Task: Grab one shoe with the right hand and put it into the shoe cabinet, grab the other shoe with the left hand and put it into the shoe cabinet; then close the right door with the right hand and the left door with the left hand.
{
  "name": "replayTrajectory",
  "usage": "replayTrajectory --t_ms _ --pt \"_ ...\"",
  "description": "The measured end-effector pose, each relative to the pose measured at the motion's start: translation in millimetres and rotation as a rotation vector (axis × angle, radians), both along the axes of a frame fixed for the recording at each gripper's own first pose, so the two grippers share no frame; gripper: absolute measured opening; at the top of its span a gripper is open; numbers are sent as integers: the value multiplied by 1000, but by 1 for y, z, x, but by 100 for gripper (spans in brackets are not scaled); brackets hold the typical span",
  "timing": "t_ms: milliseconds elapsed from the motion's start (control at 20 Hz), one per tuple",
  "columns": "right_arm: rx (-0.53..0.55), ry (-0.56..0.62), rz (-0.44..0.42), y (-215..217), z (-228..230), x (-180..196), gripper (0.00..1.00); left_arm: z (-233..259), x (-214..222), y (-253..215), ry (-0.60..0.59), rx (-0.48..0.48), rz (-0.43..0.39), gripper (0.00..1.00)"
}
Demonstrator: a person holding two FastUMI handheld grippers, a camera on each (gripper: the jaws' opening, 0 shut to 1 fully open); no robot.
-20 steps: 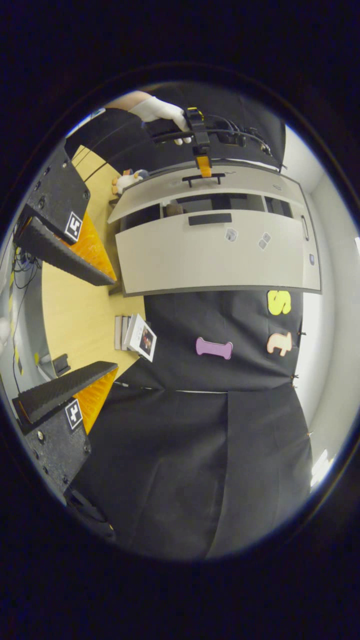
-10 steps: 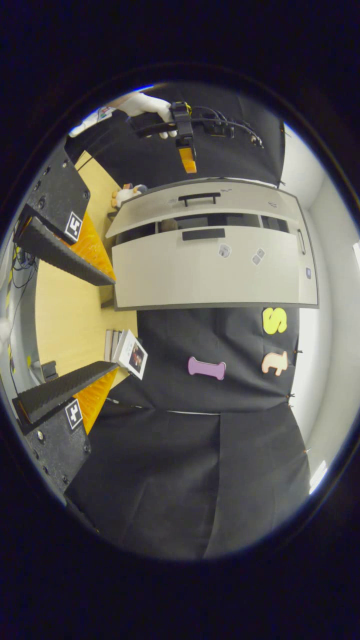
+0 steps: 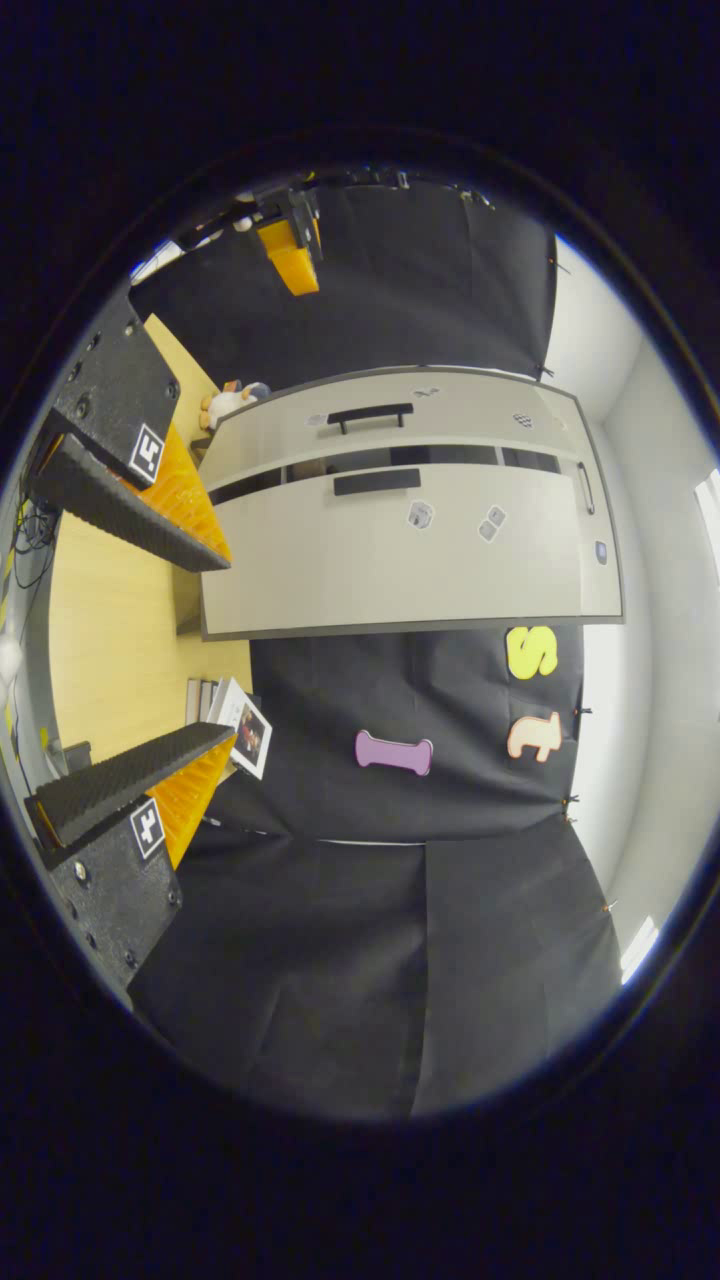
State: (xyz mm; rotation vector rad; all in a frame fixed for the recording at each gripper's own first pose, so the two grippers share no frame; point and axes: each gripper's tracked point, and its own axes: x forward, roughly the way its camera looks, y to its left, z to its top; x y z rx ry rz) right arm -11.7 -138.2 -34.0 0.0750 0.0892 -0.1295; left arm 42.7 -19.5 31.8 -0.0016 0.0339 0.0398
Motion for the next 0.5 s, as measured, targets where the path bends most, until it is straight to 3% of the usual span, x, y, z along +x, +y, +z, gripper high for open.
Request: replayTrajectory --t_ms 500 --pt "-9 -62 55 49 23 16 99 2 -25 5 -19 -48 -10 96"
